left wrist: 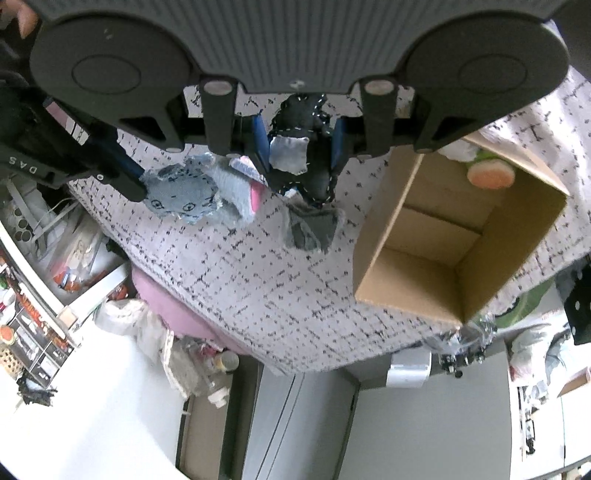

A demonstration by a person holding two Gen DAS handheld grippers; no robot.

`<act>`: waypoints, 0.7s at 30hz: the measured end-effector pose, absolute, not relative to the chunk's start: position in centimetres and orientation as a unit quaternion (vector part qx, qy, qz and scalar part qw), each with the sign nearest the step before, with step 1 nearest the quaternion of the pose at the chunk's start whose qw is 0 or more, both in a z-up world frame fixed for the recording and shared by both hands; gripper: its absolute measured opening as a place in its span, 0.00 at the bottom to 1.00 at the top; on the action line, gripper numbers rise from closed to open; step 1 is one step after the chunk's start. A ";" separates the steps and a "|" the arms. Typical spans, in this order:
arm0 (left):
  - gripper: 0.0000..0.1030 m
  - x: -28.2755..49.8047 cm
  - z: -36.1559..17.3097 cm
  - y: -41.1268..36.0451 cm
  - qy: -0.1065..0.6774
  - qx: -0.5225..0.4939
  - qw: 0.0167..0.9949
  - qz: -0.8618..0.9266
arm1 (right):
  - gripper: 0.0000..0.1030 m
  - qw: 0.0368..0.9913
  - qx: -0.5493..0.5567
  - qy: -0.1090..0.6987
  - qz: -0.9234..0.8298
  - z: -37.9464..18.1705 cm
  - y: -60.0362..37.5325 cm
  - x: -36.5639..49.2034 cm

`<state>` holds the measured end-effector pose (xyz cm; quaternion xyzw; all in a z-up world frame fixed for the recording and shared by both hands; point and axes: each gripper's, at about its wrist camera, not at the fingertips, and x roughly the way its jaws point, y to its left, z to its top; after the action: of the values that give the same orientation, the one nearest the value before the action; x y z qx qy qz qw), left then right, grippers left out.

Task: Organize soft objects
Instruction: 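Carry the black lace item and light blue cloth over the box with both tools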

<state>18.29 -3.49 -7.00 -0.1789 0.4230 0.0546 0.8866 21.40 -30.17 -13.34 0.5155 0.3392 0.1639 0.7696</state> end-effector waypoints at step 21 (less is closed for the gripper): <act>0.32 17.1 -4.4 3.2 0.386 -0.200 0.896 0.091 | 0.02 0.771 0.473 0.328 0.270 -10.8 -24.2 21.5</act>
<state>17.10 3.17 -4.39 -0.1997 0.3859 0.0906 0.8961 21.52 -24.17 -10.85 0.4733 0.3283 0.2703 0.7715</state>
